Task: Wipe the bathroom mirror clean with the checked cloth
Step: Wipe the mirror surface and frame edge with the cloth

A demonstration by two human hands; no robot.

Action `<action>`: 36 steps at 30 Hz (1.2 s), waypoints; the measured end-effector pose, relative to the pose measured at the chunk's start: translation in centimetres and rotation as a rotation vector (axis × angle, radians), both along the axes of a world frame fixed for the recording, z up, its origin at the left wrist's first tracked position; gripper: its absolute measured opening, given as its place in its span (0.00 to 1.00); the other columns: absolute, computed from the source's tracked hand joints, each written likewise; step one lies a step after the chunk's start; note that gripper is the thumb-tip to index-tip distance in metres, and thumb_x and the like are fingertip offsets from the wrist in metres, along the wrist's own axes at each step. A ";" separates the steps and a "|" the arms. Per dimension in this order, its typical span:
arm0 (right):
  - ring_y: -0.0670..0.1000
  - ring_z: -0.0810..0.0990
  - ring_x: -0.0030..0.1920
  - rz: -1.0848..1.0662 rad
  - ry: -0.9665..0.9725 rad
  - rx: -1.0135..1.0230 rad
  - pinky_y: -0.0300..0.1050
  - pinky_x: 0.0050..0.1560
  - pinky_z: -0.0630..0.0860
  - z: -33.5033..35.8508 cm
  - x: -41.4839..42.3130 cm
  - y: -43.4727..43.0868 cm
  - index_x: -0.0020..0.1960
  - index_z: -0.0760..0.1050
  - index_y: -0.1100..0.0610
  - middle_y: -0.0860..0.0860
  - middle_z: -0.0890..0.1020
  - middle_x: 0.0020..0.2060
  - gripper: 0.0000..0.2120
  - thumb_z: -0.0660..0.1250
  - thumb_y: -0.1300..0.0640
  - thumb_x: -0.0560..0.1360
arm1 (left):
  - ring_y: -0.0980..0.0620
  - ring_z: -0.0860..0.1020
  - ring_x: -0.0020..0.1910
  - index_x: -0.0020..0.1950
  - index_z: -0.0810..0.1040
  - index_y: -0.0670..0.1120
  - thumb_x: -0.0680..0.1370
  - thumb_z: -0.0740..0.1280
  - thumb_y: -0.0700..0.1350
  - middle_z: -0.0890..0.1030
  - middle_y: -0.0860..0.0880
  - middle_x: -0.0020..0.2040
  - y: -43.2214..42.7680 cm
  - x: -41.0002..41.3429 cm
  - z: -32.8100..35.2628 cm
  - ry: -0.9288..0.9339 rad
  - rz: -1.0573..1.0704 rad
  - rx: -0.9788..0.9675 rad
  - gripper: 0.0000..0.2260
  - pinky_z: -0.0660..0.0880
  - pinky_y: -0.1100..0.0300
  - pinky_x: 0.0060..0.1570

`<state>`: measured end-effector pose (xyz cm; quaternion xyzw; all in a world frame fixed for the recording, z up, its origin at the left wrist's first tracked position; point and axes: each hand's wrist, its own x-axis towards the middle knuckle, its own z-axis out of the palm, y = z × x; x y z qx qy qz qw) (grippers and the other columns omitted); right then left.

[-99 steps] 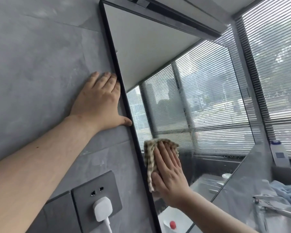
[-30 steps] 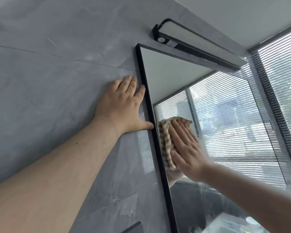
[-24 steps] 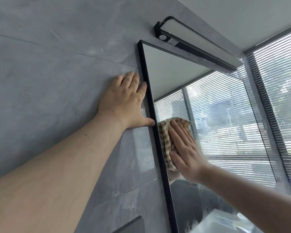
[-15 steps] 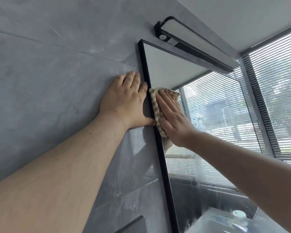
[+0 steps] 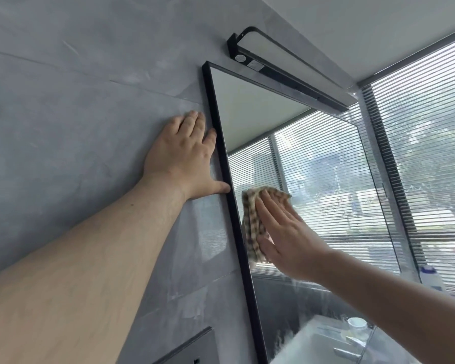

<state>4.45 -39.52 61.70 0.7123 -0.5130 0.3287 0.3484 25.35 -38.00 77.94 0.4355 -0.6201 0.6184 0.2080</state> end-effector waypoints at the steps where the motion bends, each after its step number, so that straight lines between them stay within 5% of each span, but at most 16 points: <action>1: 0.52 0.34 0.79 -0.072 0.053 -0.033 0.54 0.79 0.40 0.2 0.0 0.3 0.79 0.36 0.53 0.54 0.38 0.79 0.33 0.43 0.41 0.80 | 0.42 0.49 0.80 0.81 0.52 0.47 0.66 0.49 0.82 0.52 0.40 0.81 0.0 0.0 -0.1 0.001 0.000 0.003 0.54 0.49 0.47 0.77; 8: 0.64 0.57 0.78 -0.160 0.106 -0.039 0.62 0.74 0.64 0.9 0.8 1.4 0.77 0.58 0.65 0.65 0.58 0.77 0.34 0.65 0.51 0.77 | 0.42 0.49 0.80 0.81 0.52 0.47 0.67 0.50 0.81 0.51 0.40 0.81 0.1 -0.1 -0.1 0.008 0.000 0.010 0.53 0.48 0.47 0.77; 11: 0.61 0.70 0.69 -0.139 0.054 -0.031 0.59 0.66 0.75 1.5 1.4 2.6 0.75 0.63 0.62 0.60 0.66 0.72 0.31 0.63 0.49 0.77 | 0.42 0.48 0.80 0.81 0.51 0.46 0.67 0.50 0.81 0.51 0.40 0.81 0.2 -0.1 -0.1 0.006 0.015 0.014 0.53 0.47 0.47 0.77; 15: 0.61 0.55 0.76 0.027 -0.073 0.106 0.57 0.72 0.66 3.4 1.9 3.2 0.81 0.47 0.55 0.55 0.50 0.76 0.32 0.58 0.49 0.82 | 0.42 0.48 0.80 0.81 0.51 0.45 0.68 0.50 0.81 0.51 0.39 0.81 0.4 -0.2 0.0 0.001 0.009 0.028 0.53 0.47 0.47 0.77; 19: 0.65 0.50 0.78 0.098 -0.151 0.170 0.59 0.73 0.62 7.3 2.6 3.1 0.81 0.44 0.53 0.54 0.44 0.79 0.33 0.58 0.51 0.83 | 0.42 0.49 0.80 0.81 0.51 0.46 0.67 0.51 0.81 0.51 0.39 0.81 0.3 -0.2 -0.1 0.009 -0.001 0.028 0.54 0.47 0.47 0.77; 23: 0.64 0.63 0.74 0.121 -0.220 0.142 0.53 0.64 0.75 11.4 2.2 2.6 0.81 0.45 0.51 0.51 0.47 0.79 0.34 0.59 0.49 0.83 | 0.41 0.49 0.80 0.81 0.51 0.45 0.67 0.52 0.81 0.51 0.39 0.81 0.4 -0.1 0.1 0.002 0.001 0.043 0.54 0.48 0.46 0.78; 26: 0.58 0.70 0.69 0.142 -0.211 0.109 0.50 0.63 0.75 11.7 1.6 2.5 0.81 0.50 0.51 0.50 0.54 0.78 0.35 0.63 0.48 0.81 | 0.41 0.49 0.80 0.81 0.51 0.45 0.67 0.52 0.81 0.51 0.39 0.81 0.4 -0.2 0.1 -0.001 0.006 0.039 0.54 0.49 0.46 0.77; 36: 0.61 0.59 0.76 0.185 -0.146 0.225 0.60 0.65 0.75 4.5 1.1 3.0 0.80 0.52 0.50 0.48 0.53 0.76 0.34 0.66 0.52 0.80 | 0.41 0.48 0.80 0.81 0.50 0.45 0.68 0.51 0.81 0.51 0.39 0.81 0.7 -0.3 0.0 0.006 0.021 0.043 0.54 0.48 0.46 0.78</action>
